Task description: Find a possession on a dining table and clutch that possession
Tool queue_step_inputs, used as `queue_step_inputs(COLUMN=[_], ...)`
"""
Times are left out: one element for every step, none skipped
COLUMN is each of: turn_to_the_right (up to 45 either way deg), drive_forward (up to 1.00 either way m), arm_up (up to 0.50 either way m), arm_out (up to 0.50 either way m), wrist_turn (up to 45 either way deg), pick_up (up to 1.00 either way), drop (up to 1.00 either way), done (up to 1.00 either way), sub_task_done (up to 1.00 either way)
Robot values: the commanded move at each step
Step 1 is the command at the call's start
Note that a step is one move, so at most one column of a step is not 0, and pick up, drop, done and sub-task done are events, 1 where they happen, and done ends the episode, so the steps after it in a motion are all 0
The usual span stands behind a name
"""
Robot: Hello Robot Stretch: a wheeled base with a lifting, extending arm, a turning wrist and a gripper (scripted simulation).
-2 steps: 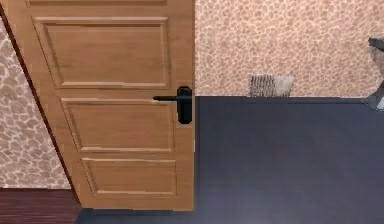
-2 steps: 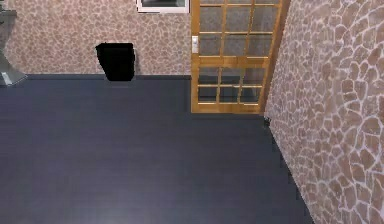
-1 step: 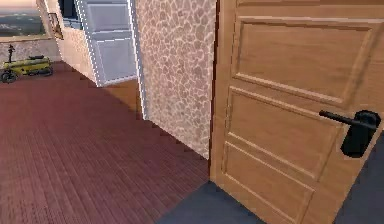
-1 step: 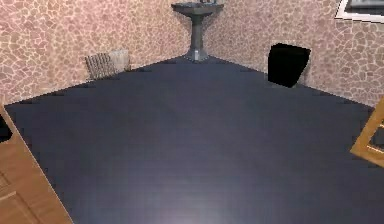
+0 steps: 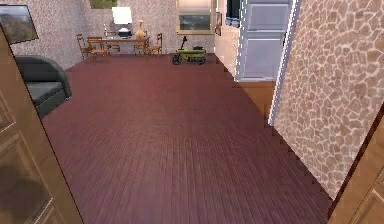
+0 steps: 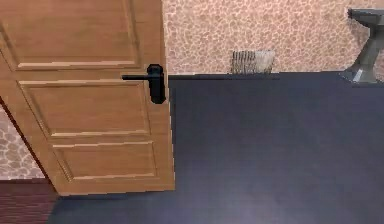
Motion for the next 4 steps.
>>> queue_step_inputs(turn_to_the_right=[0.0,-9.0,0.0,0.0], drive_forward=[0.55,0.00,1.00,1.00], arm_up=[0.00,0.00,0.00,0.00], arm_out=[0.00,0.00,0.00,0.00], wrist_turn=[0.0,0.0,0.0,0.0], pick_up=[0.00,0.00,0.00,0.00], drop=[0.00,0.00,0.00,0.00], done=[0.00,0.00,0.00,0.00], sub_task_done=[0.00,0.00,0.00,0.00])
